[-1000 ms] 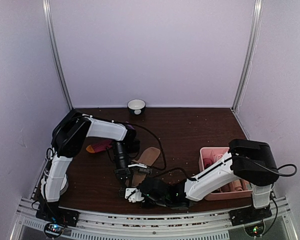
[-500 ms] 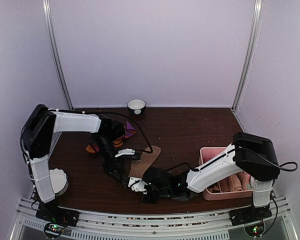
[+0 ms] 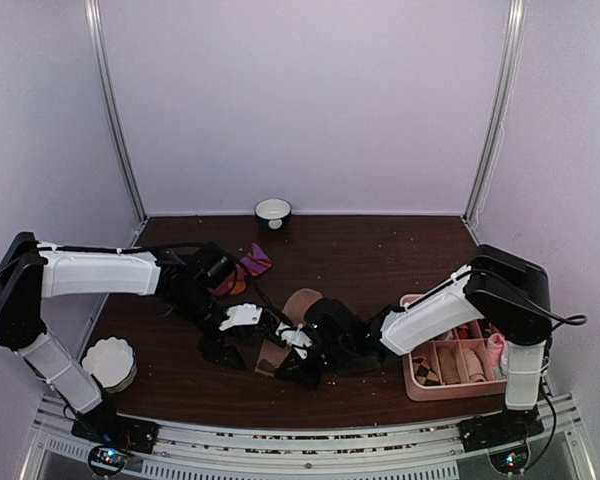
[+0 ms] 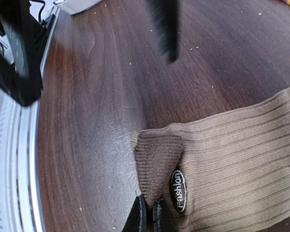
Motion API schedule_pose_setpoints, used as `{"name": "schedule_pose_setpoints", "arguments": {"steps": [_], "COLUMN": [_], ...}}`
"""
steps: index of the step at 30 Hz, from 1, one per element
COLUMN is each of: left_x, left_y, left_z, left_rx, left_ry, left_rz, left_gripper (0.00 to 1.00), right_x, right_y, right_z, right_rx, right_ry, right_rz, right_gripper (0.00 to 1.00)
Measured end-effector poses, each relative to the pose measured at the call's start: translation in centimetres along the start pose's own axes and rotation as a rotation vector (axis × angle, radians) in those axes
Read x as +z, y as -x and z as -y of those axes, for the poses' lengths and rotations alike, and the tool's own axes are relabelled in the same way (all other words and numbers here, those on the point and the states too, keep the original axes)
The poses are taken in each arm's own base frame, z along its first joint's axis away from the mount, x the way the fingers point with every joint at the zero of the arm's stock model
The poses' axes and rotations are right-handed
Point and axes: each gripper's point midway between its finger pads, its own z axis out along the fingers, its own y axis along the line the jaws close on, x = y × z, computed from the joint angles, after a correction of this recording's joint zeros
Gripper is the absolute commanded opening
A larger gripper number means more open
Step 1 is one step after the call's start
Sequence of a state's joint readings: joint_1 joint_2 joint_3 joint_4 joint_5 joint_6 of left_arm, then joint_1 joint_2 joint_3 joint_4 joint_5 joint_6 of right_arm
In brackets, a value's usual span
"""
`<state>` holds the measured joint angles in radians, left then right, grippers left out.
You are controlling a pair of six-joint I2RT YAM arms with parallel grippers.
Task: Roll the socks
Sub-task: Roll the sock at the center of the board.
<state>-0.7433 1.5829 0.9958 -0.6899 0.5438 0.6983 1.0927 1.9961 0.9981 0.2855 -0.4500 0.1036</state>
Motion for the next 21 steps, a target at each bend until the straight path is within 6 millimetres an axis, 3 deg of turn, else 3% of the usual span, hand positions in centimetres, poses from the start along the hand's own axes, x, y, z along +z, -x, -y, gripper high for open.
{"name": "schedule_pose_setpoints", "arguments": {"steps": [7, 11, 15, 21], "left_x": [2.2, 3.2, 4.6, 5.9], "left_y": [0.4, 0.7, 0.0, -1.5], "left_z": [0.7, 0.2, -0.3, -1.0], "left_rx": [0.138, 0.196, 0.207, 0.200], "left_ry": [0.069, 0.126, 0.140, 0.135], "left_rz": [-0.078, -0.117, -0.168, -0.243], "left_gripper": [0.62, 0.54, 0.50, 0.36], "right_x": [-0.1, -0.1, 0.0, 0.1], "right_y": [-0.2, -0.2, -0.2, -0.2], "right_z": [-0.1, -0.3, -0.3, -0.3], "right_rx": [0.109, 0.136, 0.155, 0.165], "right_ry": [0.089, 0.117, 0.132, 0.148], "right_rz": [0.011, 0.011, 0.010, 0.009], "right_gripper": [0.00, 0.00, 0.00, 0.00]}}
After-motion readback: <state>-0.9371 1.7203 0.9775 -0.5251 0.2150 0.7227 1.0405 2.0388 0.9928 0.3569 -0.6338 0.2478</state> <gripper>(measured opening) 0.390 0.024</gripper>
